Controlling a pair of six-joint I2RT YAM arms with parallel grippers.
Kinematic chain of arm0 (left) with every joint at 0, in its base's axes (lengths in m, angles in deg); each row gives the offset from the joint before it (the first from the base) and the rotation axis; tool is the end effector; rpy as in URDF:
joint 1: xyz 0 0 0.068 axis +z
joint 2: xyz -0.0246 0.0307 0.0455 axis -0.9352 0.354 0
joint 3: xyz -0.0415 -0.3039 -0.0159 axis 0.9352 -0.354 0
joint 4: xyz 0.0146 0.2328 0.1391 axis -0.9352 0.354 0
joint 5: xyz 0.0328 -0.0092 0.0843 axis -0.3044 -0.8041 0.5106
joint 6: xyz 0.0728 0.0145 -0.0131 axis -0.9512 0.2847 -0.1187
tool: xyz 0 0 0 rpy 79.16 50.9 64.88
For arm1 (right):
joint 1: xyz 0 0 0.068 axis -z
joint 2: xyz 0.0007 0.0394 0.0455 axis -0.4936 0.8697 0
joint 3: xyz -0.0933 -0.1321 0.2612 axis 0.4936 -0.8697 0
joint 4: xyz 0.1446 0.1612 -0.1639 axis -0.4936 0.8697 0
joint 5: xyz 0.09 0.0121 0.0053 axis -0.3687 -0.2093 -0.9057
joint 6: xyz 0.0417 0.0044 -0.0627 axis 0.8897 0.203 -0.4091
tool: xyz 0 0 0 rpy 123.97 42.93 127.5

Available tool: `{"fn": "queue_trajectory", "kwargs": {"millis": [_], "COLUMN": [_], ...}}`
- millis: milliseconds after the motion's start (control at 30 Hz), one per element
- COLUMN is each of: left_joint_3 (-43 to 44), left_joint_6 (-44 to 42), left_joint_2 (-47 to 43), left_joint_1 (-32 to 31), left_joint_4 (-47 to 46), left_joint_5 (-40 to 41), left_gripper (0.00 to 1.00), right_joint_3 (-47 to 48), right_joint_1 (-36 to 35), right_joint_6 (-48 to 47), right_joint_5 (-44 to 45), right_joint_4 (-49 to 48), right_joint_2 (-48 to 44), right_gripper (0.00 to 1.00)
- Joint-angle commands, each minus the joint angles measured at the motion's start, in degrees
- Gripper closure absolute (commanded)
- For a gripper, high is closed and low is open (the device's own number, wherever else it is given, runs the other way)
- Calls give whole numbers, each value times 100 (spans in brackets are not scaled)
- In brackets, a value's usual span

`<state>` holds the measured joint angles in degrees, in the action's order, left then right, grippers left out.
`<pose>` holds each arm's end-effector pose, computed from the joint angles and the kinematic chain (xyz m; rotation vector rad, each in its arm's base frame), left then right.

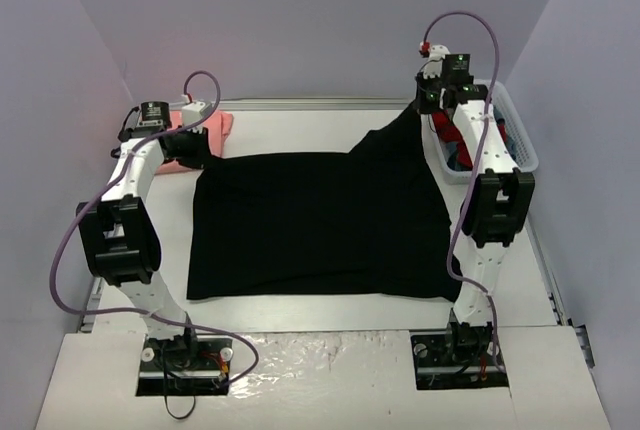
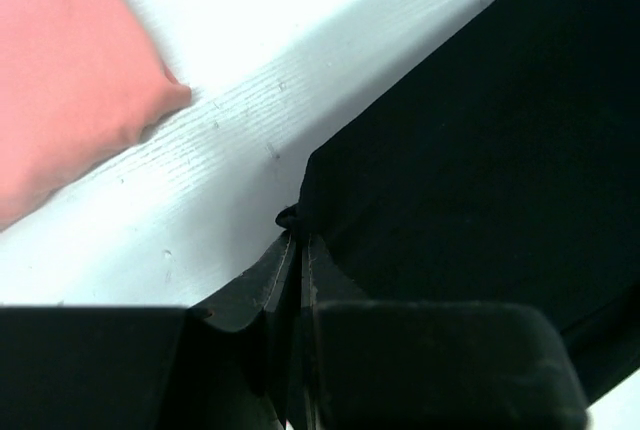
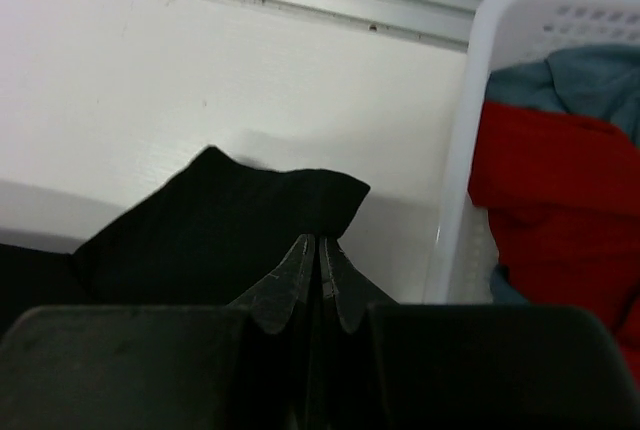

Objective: Fold and stack the t-shirts
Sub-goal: Grap the side of the flattened tshirt furthest away from the robot with both arms, then fold the other side of the tshirt into a rectangle

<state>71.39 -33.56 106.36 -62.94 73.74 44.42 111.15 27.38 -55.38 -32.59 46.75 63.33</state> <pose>0.4338 0.0090 0.2965 0.4203 2.2518 -0.6219 0.5691 0.0408 0.3488 -0.3465 1.9477 0.2507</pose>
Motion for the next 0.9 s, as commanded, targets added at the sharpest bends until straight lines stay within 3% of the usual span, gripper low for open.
{"fn": "queue_trajectory", "kwargs": {"millis": [0,400,867], "left_joint_3": [-132,-1064,-1820], "left_joint_6": [-298,-781,-1633], "left_joint_2": [-504,-1330,-1876], "left_joint_1": [149,413,554], "left_joint_4": [203,396,967], "left_joint_5": [-225,-603,-999], "left_gripper": [98,97,97], "right_joint_3": [-731,-2963,-4028], "right_joint_1": [175,483,475], "right_joint_6": [24,-564,-1074], "right_joint_5": [-311,-663,-619], "right_joint_4": [36,739,1617], "right_joint_2": [-961,-2861,-3837], "right_gripper": [100,100,100]}}
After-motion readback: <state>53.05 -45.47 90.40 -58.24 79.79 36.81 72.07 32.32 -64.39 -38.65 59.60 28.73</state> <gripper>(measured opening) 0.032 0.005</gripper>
